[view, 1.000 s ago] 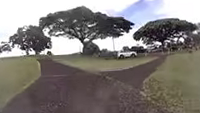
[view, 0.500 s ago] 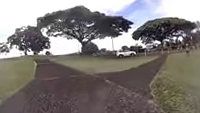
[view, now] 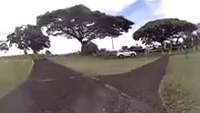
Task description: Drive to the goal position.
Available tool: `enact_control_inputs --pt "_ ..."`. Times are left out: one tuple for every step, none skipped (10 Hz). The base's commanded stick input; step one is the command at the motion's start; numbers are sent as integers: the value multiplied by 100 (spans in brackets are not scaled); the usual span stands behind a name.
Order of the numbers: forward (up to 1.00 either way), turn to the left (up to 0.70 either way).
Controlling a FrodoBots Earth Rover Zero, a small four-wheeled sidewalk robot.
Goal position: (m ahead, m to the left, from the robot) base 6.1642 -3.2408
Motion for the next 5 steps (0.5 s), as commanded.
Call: enact_control_inputs --pt "70 0" --pt "70 1" --pt "70 1" --pt "70 0" --pt "70 0"
